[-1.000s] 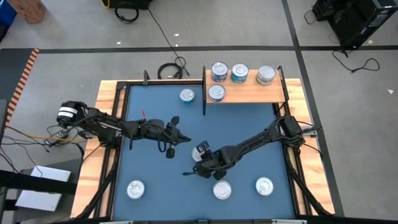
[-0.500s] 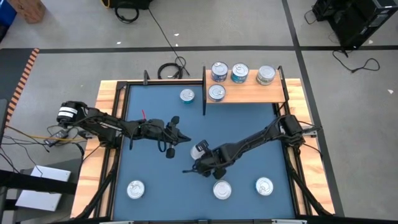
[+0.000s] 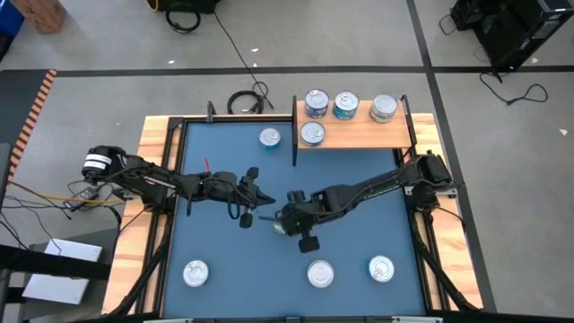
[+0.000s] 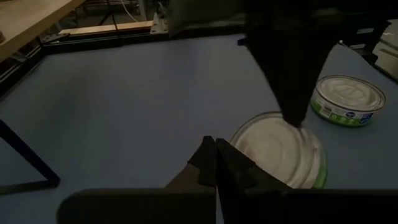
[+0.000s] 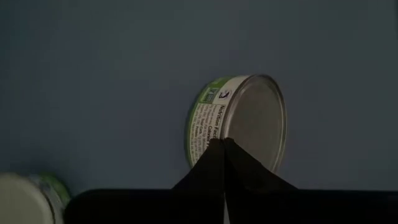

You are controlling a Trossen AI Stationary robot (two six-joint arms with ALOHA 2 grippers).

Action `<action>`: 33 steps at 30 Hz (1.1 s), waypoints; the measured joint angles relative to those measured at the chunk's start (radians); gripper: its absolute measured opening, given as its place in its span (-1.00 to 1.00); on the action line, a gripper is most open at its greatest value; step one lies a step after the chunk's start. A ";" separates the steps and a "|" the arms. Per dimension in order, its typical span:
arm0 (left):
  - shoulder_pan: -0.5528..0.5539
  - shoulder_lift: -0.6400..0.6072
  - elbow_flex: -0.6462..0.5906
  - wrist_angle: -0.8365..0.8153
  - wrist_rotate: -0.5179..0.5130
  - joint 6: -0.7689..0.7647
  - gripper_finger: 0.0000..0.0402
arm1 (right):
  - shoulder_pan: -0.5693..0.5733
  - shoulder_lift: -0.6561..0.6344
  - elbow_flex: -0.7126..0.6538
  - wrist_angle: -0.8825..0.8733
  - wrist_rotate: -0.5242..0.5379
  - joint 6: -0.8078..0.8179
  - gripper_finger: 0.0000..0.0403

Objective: Stack canned seafood by type on shelf
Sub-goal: Put the left green tuna can on the shelf aligned with the other green tuna cans on the shelf

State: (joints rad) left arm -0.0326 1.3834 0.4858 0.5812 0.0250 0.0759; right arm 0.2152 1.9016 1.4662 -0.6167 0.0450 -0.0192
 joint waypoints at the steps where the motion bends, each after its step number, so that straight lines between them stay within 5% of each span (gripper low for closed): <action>1: 0.000 0.000 0.000 0.000 0.000 0.000 -1.00 | -0.010 -0.001 0.000 -0.003 -0.007 0.052 -1.00; 14: 0.000 0.000 0.000 0.000 0.000 -0.002 -1.00 | -0.114 -0.005 0.000 0.021 -0.225 0.463 -1.00; 33: 0.000 0.000 0.000 -0.004 0.002 -0.002 -1.00 | -0.166 -0.019 -0.097 0.121 -0.355 0.533 -1.00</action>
State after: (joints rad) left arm -0.0326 1.3830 0.4858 0.5773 0.0265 0.0737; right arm 0.0495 1.8827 1.3697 -0.4961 -0.3096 0.5139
